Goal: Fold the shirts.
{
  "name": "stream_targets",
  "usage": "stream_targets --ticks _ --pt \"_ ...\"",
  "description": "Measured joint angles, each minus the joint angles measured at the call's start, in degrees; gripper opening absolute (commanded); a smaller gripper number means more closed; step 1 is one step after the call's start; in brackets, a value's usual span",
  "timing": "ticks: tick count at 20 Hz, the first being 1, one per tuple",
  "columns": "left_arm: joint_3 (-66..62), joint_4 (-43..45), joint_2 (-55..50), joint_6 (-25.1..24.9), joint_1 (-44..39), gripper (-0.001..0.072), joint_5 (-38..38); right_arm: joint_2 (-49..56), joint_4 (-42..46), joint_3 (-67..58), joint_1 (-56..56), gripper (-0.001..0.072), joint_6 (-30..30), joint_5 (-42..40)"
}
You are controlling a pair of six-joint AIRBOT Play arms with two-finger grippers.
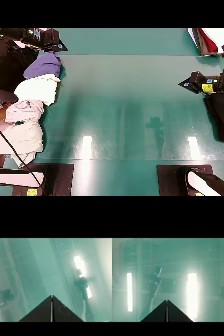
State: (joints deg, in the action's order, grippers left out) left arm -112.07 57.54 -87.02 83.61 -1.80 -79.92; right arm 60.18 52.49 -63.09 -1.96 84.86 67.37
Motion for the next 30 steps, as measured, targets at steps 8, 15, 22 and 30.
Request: stream_targets --ticks 8,15,22,30 --pt "0.0 0.0 0.0 0.0 0.0 0.0025 0.0 0.02 0.0 0.0 0.0 0.0017 0.0 0.17" --pt "0.0 0.0 0.02 0.0 0.0 0.0028 0.44 0.0 0.0 0.0 0.0 0.0017 -0.02 0.31" --pt "0.0 14.23 -2.91 0.81 0.81 0.0671 11.87 0.0 0.02 0.0 0.02 0.0017 -0.02 0.31" --pt "0.02 25.42 -19.69 5.81 8.39 0.0671 22.73 0.0 0.0 0.0 0.02 0.0017 -0.02 0.61"
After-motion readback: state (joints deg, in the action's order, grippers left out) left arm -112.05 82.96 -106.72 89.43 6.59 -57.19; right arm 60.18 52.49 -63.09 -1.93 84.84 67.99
